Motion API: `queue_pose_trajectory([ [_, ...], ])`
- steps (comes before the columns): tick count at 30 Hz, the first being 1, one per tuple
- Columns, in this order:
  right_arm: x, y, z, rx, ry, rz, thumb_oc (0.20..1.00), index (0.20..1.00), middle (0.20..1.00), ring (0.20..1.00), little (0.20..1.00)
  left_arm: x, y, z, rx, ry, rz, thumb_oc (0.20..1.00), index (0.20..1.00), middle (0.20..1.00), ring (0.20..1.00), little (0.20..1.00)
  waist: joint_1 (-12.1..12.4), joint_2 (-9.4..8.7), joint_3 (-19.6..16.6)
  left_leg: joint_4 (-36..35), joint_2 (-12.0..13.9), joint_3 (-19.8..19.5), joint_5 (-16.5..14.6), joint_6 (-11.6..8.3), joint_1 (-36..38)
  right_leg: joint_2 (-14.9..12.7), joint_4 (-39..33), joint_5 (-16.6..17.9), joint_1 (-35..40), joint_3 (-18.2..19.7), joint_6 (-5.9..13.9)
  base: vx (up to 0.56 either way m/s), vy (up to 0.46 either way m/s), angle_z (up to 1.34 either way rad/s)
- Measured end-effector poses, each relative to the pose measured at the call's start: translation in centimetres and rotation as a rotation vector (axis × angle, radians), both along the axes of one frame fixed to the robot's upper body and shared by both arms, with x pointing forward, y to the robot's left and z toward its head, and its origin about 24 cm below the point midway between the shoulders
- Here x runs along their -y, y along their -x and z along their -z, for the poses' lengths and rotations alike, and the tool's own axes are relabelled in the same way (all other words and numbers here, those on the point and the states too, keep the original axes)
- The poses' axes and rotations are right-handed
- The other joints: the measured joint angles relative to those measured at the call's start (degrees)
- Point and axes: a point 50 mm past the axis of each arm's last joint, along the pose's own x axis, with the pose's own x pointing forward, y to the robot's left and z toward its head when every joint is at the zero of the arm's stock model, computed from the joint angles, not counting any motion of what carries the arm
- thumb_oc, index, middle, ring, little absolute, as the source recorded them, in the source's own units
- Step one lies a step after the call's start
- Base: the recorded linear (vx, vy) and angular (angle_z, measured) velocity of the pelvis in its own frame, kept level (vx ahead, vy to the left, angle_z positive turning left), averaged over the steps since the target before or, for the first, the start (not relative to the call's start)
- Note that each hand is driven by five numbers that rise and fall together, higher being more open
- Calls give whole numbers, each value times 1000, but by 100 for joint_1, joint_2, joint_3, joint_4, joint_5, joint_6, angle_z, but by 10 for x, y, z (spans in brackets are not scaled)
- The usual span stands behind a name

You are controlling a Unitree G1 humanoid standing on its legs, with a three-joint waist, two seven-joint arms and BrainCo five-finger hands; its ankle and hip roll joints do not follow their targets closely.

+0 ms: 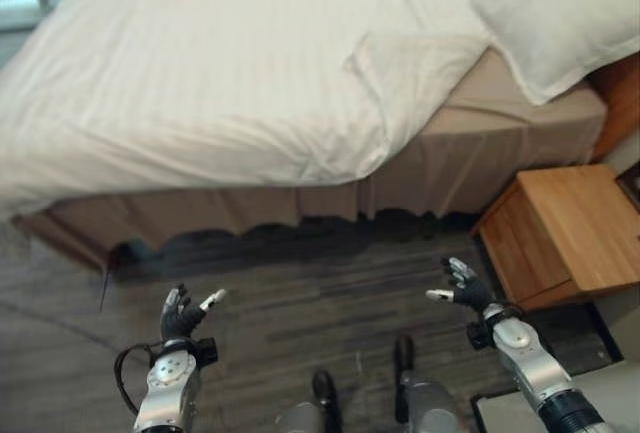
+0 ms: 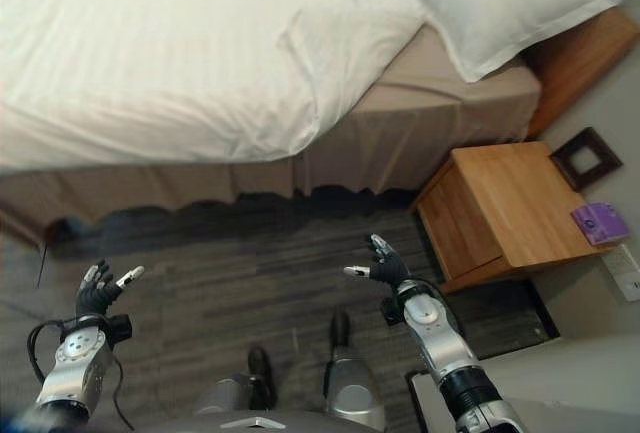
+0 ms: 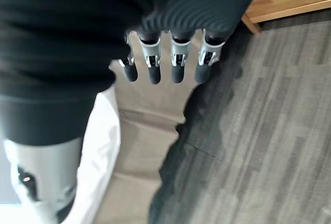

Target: Making the bed.

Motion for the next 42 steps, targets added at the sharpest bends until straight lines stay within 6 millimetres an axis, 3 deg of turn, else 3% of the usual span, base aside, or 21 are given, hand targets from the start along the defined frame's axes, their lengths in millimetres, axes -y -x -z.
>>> queue_pose_trajectory([
  [3, 5, 1, -4, 25, 60, -4, 1000, 1000, 1000, 1000, 1000, 13, 4, 3, 13, 14, 33, 1000, 1000, 1000, 1000, 1000, -36, 517, 78, -484, 192, -274, 136, -127, 315, 413, -29, 129, -33, -132, -296, 523, -217, 49],
  [4, 5, 2, -4, 25, 72, -6, 1000, 1000, 1000, 1000, 1000, 14, 5, 2, 13, 11, 40, 1000, 1000, 1000, 1000, 1000, -43, 528, 75, -630, 208, -309, 164, -169, 454, 468, 93, 125, -36, -172, -298, 820, -520, 73],
  [5, 4, 3, -2, 24, 68, -5, 1000, 1000, 1000, 1000, 1000, 15, 20, 6, -6, -2, 55, 1000, 1000, 1000, 1000, 1000, -7, 443, -160, -882, 311, -320, 231, -450, 719, 708, 290, -63, -4, -214, -565, 633, -463, 51],
  [6, 3, 5, 4, 11, 59, 15, 1000, 1000, 1000, 1000, 1000, 17, 33, 12, -38, 0, 68, 1000, 1000, 1000, 1000, 1000, 45, 469, -187, -391, 480, -516, 193, -774, 732, 880, 737, -249, 44, -368, -883, 594, -502, 46],
  [8, 1, 12, 18, -51, 48, 35, 1000, 1000, 1000, 1000, 1000, 24, 34, 14, -48, 4, 107, 1000, 1000, 1000, 1000, 1000, 316, 261, -186, 1929, 975, -654, 193, -801, -195, 1095, 913, -458, 200, -236, -1253, 437, -318, -15],
  [10, 2, 12, 17, -43, 46, 43, 1000, 1000, 1000, 1000, 1000, 28, 32, 12, -39, 10, 131, 1000, 1000, 1000, 1000, 1000, 559, 223, -223, 3087, 1338, -784, 743, -702, -714, 1433, 413, -455, 592, -85, -1363, 357, -118, -72],
  [11, 0, 9, 14, -25, 45, 39, 1000, 1000, 1000, 1000, 1000, 27, 30, 9, -27, 5, 140, 1000, 1000, 1000, 1000, 1000, 696, 119, -254, 3078, 1363, -781, 726, -723, -797, 1419, 330, -301, 656, -17, -1529, 565, -13, -68],
  [14, 5, -5, 2, 18, 71, 54, 1000, 1000, 1000, 1000, 1000, 38, 11, 2, 30, 23, 168, 1000, 1000, 1000, 1000, 1000, 736, -16, -189, 1426, 838, -794, 590, -892, -934, 1372, -53, -316, 962, 359, -1457, 484, 67, -46],
  [15, 7, -12, -3, 34, 86, 48, 1000, 1000, 1000, 1000, 1000, 40, 9, 1, 35, 24, 171, 1000, 1000, 1000, 1000, 1000, 750, 75, -172, -10, 697, -582, 769, -738, -675, 1407, -183, -165, 1185, 396, -1432, 349, 75, -56],
  [18, 8, -8, 2, -4, 140, -8, 1000, 1000, 1000, 1000, 1000, 37, 6, -5, 55, 4, 170, 1000, 1000, 1000, 1000, 1000, 721, 349, -257, -1584, 638, -34, 1329, -758, -514, 1669, -224, -705, 1622, 357, -1261, 596, 93, -21],
  [21, 20, -1, 10, -56, 219, -30, 1000, 1000, 1000, 1000, 1000, 34, -1, -22, 133, -14, 164, 1000, 1000, 1000, 1000, 1000, 722, 483, -257, -1827, 626, 1293, 1524, -628, -654, 1822, -219, -1075, 2116, 225, -1260, 602, 83, 14],
  [23, 17, 2, 12, -60, 231, -45, 1000, 1000, 1000, 1000, 1000, 23, 12, -23, 132, -31, 125, 1000, 1000, 1000, 1000, 1000, 782, 317, -463, -1697, 559, 1386, 1818, -193, -398, 1760, -159, -1377, 2489, 386, -1083, 394, 133, -28],
  [24, 14, 2, 13, -61, 229, -54, 1000, 1000, 1000, 1000, 1000, 20, 16, -22, 125, -31, 106, 1000, 1000, 1000, 1000, 1000, 833, 256, -461, -1708, 483, 1262, 1850, -94, -235, 1707, 343, -1509, 2377, 403, -872, 275, 166, -50],
  [26, -4, 2, 12, -32, 204, -98, 1000, 1000, 1000, 1000, 1000, 17, 21, -19, 100, -48, 100, 1000, 1000, 1000, 1000, 1000, 797, 335, -452, -1784, 680, 1280, 1826, 493, 97, 1511, 3139, -1410, 1195, 88, -332, 209, 123, -49],
  [27, -11, 0, 7, -6, 197, -125, 1000, 1000, 1000, 1000, 1000, 13, 20, -20, 85, -75, 106, 1000, 1000, 1000, 1000, 1000, 726, 198, -404, -1785, 573, 1278, 1722, 583, 249, 1150, 4570, -1192, 549, -23, -65, 141, 52, 2],
  [29, -15, 0, 2, 26, 193, -144, 1000, 1000, 1000, 1000, 1000, 14, 9, -26, 101, -98, 127, 1000, 1000, 1000, 1000, 1000, 428, 22, -394, -1784, 363, 1098, 1485, 607, 477, 720, 5370, -1342, -168, 38, -41, 276, 2, 39],
  [32, -14, -15, -21, 115, 255, -171, 1000, 1000, 1000, 1000, 1000, 14, -16, -48, 193, -124, 133, 1000, 1000, 1000, 1000, 1000, 298, 101, -292, -1780, 255, 984, 1298, 553, 718, 243, 3844, -1377, -891, -72, -334, 262, -176, 55],
  [35, -17, -35, -62, 276, 395, -255, 1000, 1000, 1000, 1000, 1000, 14, -34, -79, 341, -110, 117, 1000, 1000, 1000, 1000, 1000, 346, 94, -292, -1780, 246, 664, 1058, 215, 831, 282, 1547, -693, -715, 53, -402, 246, -227, 76],
  [37, -27, -57, -109, 461, 485, -304, 1000, 1000, 1000, 1000, 1000, 13, -41, -100, 452, -98, 106, 1000, 1000, 1000, 1000, 1000, 481, -105, -305, -1777, 162, 353, 1013, 243, 825, 450, -150, -171, -300, 611, -301, 269, -227, 79],
  [40, -38, -82, -148, 584, 533, -308, 1000, 1000, 1000, 1000, 1000, 16, -45, -114, 522, -77, 105, 1000, 1000, 1000, 1000, 1000, 647, -418, -396, -1748, 75, -43, 895, -8, 1012, 479, -203, 850, 294, 661, -581, 153, -97, 88],
  [42, -60, -91, -164, 659, 526, -346, 1000, 1000, 1000, 1000, 1000, 9, -30, -111, 532, -88, 70, 1000, 1000, 1000, 1000, 1000, 979, -446, -437, -1586, 258, 53, 672, -332, 994, 595, -198, 680, 428, 589, -528, 157, -115, -10],
])
